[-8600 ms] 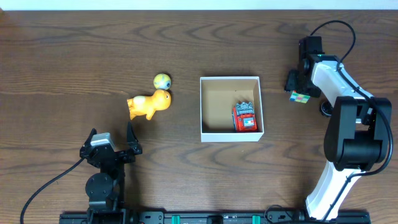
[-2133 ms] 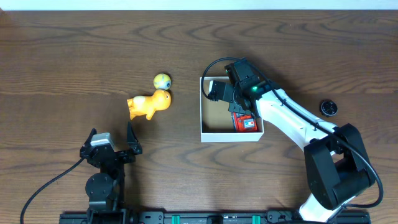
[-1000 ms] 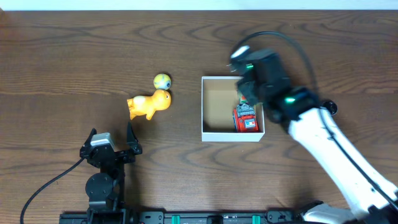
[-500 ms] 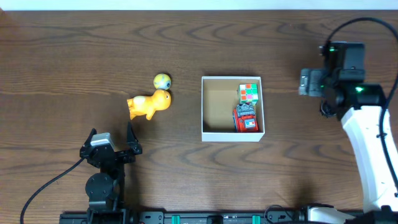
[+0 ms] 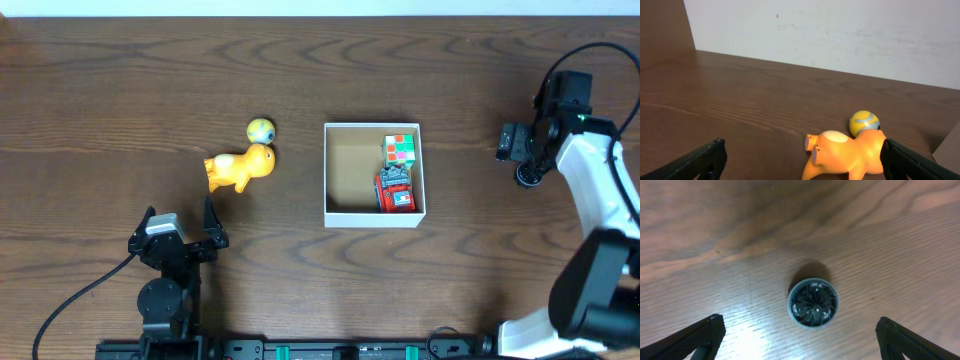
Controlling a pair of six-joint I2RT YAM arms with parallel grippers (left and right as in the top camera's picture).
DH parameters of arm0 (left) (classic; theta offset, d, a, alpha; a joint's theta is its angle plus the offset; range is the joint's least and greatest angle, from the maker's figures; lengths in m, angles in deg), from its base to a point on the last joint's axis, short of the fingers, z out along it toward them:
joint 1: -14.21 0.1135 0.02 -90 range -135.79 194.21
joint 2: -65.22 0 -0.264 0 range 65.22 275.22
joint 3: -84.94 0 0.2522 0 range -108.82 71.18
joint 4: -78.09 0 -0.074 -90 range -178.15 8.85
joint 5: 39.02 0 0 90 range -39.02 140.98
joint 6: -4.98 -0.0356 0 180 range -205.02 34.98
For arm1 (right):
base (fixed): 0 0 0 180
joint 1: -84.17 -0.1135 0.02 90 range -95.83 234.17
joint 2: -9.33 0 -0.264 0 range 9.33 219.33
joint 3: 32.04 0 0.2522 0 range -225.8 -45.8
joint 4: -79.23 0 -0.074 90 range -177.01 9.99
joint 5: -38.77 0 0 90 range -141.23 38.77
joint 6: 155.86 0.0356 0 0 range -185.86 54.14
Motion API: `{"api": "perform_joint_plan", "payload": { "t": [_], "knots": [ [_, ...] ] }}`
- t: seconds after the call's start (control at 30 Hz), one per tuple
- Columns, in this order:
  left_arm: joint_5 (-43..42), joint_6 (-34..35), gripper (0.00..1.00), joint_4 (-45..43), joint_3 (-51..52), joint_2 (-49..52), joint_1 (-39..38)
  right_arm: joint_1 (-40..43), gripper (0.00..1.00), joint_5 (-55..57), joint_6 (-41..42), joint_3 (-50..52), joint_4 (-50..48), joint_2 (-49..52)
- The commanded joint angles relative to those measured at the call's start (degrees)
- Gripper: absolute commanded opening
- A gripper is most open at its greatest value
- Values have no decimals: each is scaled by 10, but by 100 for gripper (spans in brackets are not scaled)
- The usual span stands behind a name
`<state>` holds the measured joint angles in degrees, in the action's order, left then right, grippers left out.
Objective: Pack container
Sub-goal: 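Open the right gripper and move it toward the black wheel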
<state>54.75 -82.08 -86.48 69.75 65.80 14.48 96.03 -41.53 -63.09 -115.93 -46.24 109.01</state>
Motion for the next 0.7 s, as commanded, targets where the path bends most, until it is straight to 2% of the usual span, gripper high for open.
{"api": "perform_joint_plan", "payload": {
  "t": [0.0,0.27,0.37,0.67],
  "knots": [
    [5,-4,98,21,12,-3,2,17,99,-27,11,-5,-5,32],
    [5,-3,98,21,12,-3,2,28,99,-27,11,-5,-16,84],
    [5,-3,98,21,12,-3,2,31,95,-27,11,-4,-13,93],
    [5,-3,98,21,12,-3,2,47,96,-29,37,-2,-14,111]
  ]
}}
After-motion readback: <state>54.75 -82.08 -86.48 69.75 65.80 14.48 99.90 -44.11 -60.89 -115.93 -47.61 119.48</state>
